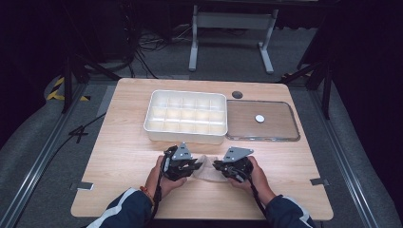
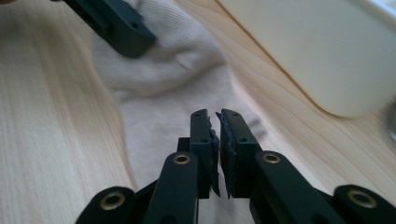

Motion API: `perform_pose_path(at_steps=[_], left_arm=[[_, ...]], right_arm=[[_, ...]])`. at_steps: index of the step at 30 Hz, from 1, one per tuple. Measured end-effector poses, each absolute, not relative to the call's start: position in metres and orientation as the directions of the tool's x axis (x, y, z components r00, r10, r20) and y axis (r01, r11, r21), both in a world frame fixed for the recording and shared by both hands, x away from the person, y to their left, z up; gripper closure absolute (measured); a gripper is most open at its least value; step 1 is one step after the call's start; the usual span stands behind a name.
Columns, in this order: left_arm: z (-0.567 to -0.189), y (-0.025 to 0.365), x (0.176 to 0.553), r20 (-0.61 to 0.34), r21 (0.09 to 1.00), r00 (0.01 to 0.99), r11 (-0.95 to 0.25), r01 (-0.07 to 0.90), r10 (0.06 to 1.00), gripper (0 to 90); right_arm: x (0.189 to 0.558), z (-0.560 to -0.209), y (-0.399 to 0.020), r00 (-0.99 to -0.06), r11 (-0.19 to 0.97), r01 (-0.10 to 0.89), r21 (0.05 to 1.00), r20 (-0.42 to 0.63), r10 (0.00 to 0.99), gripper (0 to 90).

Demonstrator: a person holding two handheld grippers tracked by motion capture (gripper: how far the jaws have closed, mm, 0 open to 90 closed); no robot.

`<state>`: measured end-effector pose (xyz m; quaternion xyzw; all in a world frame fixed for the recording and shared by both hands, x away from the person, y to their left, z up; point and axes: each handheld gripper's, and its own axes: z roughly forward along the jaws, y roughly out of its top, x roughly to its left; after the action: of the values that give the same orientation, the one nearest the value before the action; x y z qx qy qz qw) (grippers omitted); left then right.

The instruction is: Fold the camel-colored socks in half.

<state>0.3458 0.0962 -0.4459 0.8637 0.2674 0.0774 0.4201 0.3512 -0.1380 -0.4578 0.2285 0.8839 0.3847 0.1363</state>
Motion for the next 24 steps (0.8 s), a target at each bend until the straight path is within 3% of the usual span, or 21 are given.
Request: perform_pose_path(at_steps=[14, 19, 24], left_arm=[[-0.443, 0.086, 0.346, -0.092, 0.784, 0.86, -0.496, 0.373, 0.502, 82.7], [-0.442, 0.088, 0.346, -0.08, 0.782, 0.853, -0.498, 0.374, 0.515, 83.0], [-0.441, 0.091, 0.348, -0.088, 0.785, 0.849, -0.488, 0.381, 0.521, 82.8]], right_arm=[[0.365, -0.476, -0.11, -0.859, 0.597, 0.331, 0.731, -0.028, 0.511, 89.0], [0.364, -0.471, -0.114, -0.859, 0.577, 0.327, 0.748, -0.018, 0.511, 84.3], [0.357, -0.445, -0.149, -0.835, 0.573, 0.293, 0.765, -0.087, 0.543, 76.9]])
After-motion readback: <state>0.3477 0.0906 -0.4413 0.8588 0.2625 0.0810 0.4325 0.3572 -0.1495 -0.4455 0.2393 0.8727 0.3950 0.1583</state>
